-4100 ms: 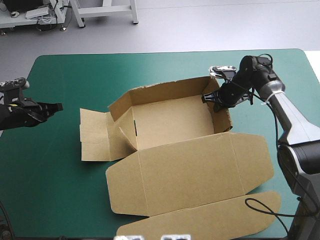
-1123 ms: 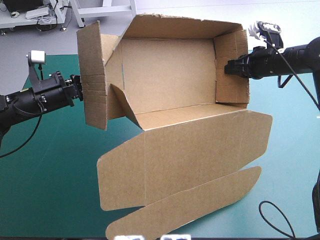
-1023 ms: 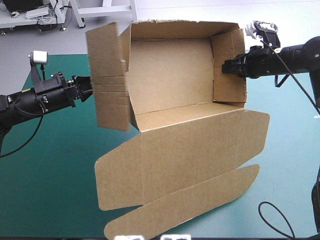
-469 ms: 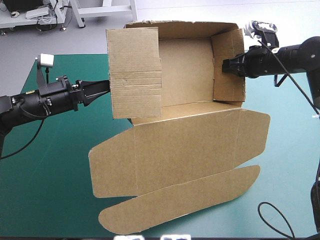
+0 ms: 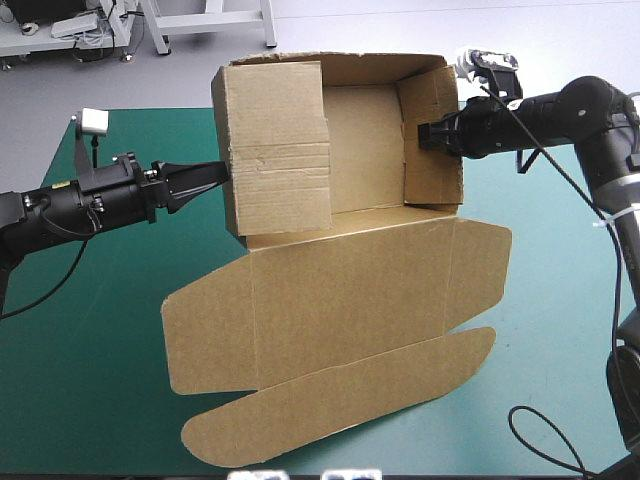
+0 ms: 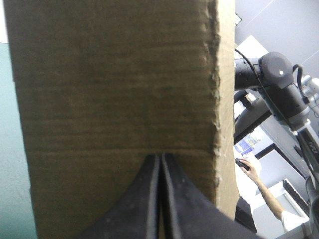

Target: Fold the box

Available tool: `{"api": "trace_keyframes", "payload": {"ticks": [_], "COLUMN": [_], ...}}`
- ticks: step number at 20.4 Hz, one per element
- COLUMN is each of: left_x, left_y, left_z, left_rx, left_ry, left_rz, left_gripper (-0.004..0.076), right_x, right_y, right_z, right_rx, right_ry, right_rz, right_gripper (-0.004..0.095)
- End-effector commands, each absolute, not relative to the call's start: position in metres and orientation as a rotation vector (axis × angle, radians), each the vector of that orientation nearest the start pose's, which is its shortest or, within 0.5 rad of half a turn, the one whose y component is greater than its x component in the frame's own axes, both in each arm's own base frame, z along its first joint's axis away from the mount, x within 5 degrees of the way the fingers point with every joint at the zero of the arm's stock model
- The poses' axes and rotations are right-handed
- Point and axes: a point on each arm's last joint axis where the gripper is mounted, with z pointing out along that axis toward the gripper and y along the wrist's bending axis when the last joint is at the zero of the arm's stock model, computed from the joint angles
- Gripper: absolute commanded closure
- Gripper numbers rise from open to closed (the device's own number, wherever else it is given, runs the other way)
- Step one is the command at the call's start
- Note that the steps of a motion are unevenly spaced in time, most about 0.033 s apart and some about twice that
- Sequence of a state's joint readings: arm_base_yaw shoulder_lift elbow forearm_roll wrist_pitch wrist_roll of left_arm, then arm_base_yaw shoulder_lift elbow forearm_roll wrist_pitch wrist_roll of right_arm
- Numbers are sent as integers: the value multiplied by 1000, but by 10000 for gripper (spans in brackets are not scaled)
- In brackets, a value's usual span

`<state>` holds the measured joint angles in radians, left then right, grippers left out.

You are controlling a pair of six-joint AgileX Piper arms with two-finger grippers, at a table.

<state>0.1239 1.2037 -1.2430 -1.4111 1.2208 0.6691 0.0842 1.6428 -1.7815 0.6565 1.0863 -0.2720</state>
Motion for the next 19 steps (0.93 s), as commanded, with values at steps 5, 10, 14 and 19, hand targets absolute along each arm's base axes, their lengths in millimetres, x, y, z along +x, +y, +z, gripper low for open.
{"api": "trace_keyframes", "payload": {"ticks": [5, 10, 14, 19], "left_x": [207, 207, 213, 219], "left_y": [-62, -62, -56, -49], "left_z": [458, 455, 441, 434], "left_rx": [427, 439, 441, 370], "left_ry": [1805, 1836, 1963, 2034], "left_rz": [-1345, -1312, -1127, -1010], "left_gripper": [469, 321, 311, 311], "right_x": [345, 353, 354, 354], "right_y": [91, 97, 109, 131], "right_z": [445, 436, 433, 428], "right_rx": [-283, -285, -301, -334], "right_ry": [2163, 2185, 2183, 2187], "right_rz": [782, 773, 720, 735], "right_gripper": [924, 922, 922, 922]}}
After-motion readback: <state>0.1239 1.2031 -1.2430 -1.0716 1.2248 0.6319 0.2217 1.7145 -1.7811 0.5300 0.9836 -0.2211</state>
